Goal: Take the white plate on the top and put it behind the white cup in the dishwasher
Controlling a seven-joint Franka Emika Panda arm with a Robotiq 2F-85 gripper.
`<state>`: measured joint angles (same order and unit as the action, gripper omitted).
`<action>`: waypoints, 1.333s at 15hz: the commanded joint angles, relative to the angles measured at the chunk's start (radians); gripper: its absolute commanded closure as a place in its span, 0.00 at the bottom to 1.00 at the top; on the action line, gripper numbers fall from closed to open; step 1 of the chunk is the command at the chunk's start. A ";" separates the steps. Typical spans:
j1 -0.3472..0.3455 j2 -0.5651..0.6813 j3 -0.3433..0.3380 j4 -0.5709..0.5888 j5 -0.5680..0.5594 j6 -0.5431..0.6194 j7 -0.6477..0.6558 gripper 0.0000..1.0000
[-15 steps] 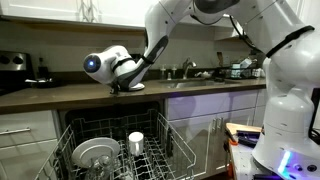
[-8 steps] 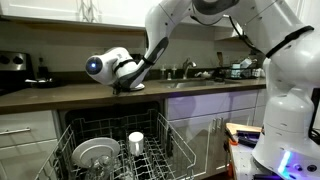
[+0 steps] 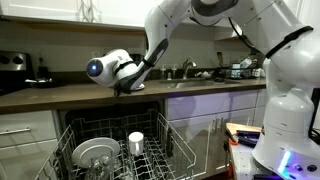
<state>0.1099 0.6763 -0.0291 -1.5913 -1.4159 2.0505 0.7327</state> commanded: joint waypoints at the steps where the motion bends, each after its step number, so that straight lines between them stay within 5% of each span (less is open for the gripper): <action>1: -0.003 -0.012 0.003 -0.013 -0.028 0.003 0.004 0.93; 16: 0.031 -0.015 0.018 -0.003 -0.031 -0.062 -0.010 0.92; 18: 0.022 -0.018 0.019 -0.008 -0.030 -0.044 -0.006 0.67; 20: 0.014 -0.022 0.016 -0.017 -0.042 -0.017 0.000 0.56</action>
<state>0.1430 0.6743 -0.0186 -1.5876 -1.4252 2.0032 0.7327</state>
